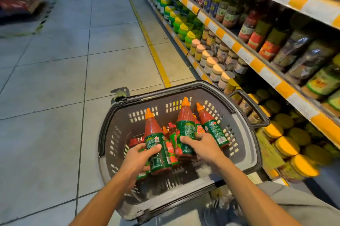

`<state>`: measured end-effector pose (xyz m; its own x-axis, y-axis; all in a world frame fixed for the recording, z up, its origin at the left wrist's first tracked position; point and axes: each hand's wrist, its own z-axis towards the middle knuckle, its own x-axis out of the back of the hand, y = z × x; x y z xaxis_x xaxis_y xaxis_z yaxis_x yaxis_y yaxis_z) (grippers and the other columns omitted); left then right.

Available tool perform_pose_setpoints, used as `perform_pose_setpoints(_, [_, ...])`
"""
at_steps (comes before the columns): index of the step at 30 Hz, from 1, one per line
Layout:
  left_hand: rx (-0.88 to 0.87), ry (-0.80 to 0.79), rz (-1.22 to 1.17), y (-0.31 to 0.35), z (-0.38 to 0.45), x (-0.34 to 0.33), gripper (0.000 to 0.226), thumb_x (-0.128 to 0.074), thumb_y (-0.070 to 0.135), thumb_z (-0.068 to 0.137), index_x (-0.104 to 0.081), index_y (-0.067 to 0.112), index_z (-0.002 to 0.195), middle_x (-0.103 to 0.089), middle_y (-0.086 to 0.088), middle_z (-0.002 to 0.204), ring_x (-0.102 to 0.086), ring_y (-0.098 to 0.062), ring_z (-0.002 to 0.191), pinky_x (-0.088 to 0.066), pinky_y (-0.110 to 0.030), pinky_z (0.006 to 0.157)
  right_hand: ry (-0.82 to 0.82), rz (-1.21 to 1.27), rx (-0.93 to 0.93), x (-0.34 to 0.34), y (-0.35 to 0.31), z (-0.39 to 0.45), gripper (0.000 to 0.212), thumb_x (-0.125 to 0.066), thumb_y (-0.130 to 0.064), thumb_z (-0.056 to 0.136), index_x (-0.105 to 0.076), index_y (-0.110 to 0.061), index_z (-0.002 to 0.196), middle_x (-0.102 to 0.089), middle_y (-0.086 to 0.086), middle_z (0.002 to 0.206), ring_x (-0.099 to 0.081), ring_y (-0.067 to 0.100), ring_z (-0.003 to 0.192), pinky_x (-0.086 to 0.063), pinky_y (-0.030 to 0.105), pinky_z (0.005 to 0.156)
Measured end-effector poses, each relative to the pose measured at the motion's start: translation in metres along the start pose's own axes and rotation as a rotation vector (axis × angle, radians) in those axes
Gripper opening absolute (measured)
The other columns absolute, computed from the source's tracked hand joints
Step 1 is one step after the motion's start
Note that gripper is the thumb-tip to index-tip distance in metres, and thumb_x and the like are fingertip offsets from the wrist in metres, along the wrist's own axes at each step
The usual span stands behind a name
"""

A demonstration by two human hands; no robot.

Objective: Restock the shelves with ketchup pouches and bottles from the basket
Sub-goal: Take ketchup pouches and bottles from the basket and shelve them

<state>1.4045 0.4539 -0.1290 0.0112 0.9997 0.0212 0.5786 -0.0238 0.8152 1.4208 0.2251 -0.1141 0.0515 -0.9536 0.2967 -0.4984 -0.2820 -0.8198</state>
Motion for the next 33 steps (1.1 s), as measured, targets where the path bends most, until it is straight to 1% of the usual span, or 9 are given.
perform_pose_setpoints(4, [-0.141,-0.090,-0.005,0.036,-0.031,-0.014,0.087,-0.089,0.050,0.049,-0.060,0.022,0.126,-0.076,0.007,0.104,-0.073,-0.009,0.092,-0.056,-0.039,0.080,0.081,0.170,0.109,0.043,-0.020,-0.047,0.019,-0.082,-0.031,0.084,-0.069,-0.017,0.084,-0.066,-0.014,0.054,-0.061,-0.004,0.047,-0.041,0.010,0.043])
perform_pose_setpoints(7, [-0.253,-0.181,0.004,0.067,-0.056,-0.039,0.076,-0.088,0.052,0.047,-0.063,0.032,0.116,-0.075,0.013,0.104,-0.072,-0.004,0.092,-0.049,-0.029,0.072,0.167,0.239,0.181,0.077,-0.028,-0.091,0.019,-0.083,-0.025,0.083,-0.069,-0.016,0.092,-0.072,-0.013,0.065,-0.070,0.000,0.063,-0.053,0.015,0.056])
perform_pose_setpoints(10, [-0.352,-0.338,0.015,0.093,-0.083,-0.077,0.073,-0.088,0.046,0.048,-0.065,0.028,0.114,-0.076,0.008,0.107,-0.074,-0.010,0.093,-0.053,-0.032,0.074,0.335,0.250,0.224,0.112,-0.027,-0.144,0.028,-0.086,-0.026,0.078,-0.070,-0.016,0.099,-0.077,-0.005,0.083,-0.074,0.007,0.075,-0.054,0.018,0.060])
perform_pose_setpoints(16, [-0.508,-0.687,0.095,0.123,-0.154,-0.173,0.059,-0.085,0.030,0.059,-0.065,0.021,0.114,-0.077,0.007,0.100,-0.074,-0.008,0.088,-0.055,-0.016,0.060,0.694,0.236,0.253,0.176,-0.004,-0.275,0.042,-0.088,-0.041,0.069,-0.073,-0.020,0.102,-0.079,-0.004,0.093,-0.075,0.014,0.088,-0.061,0.033,0.075])
perform_pose_setpoints(20, [-0.606,-0.870,0.163,0.119,-0.211,-0.236,0.061,-0.088,0.031,0.054,-0.065,0.022,0.110,-0.077,0.010,0.095,-0.072,-0.003,0.083,-0.053,-0.014,0.060,0.935,0.273,0.252,0.205,0.030,-0.361,0.030,-0.088,-0.021,0.076,-0.070,-0.018,0.100,-0.076,-0.018,0.083,-0.071,-0.003,0.075,-0.053,0.013,0.061])
perform_pose_setpoints(24, [-0.663,-1.058,0.232,0.101,-0.271,-0.293,0.074,-0.087,0.039,0.048,-0.064,0.023,0.115,-0.077,0.010,0.098,-0.072,-0.002,0.084,-0.051,-0.011,0.060,1.163,0.253,0.252,0.216,0.068,-0.441,0.034,-0.088,-0.019,0.075,-0.059,-0.030,0.090,-0.067,-0.035,0.069,-0.061,-0.020,0.065,-0.043,0.002,0.053])
perform_pose_setpoints(27, [-0.685,-1.214,0.302,0.080,-0.323,-0.336,0.065,-0.088,0.037,0.054,-0.065,0.028,0.113,-0.076,0.013,0.098,-0.073,-0.004,0.087,-0.053,-0.012,0.061,1.316,0.249,0.195,0.222,0.100,-0.503,0.037,-0.089,-0.024,0.073,-0.065,-0.021,0.100,-0.074,-0.012,0.088,-0.067,-0.007,0.069,-0.050,0.010,0.061])
perform_pose_setpoints(31, [-0.744,-1.375,0.431,0.048,-0.387,-0.386,0.061,-0.089,0.040,0.053,-0.068,0.029,0.109,-0.076,0.014,0.098,-0.072,-0.004,0.088,-0.056,-0.019,0.067,1.476,0.260,0.134,0.221,0.138,-0.579,0.046,-0.087,-0.043,0.067,-0.064,-0.032,0.105,-0.073,-0.021,0.097,-0.067,-0.008,0.089,-0.053,0.012,0.075])
perform_pose_setpoints(33, [-0.765,-1.443,0.487,0.029,-0.412,-0.407,0.061,-0.093,0.036,0.053,-0.066,0.031,0.108,-0.076,0.015,0.096,-0.071,-0.001,0.086,-0.056,-0.025,0.073,1.550,0.252,0.080,0.218,0.160,-0.606,0.065,-0.082,-0.057,0.059,-0.064,-0.027,0.114,-0.073,-0.014,0.106,-0.069,0.001,0.096,-0.057,0.025,0.085])
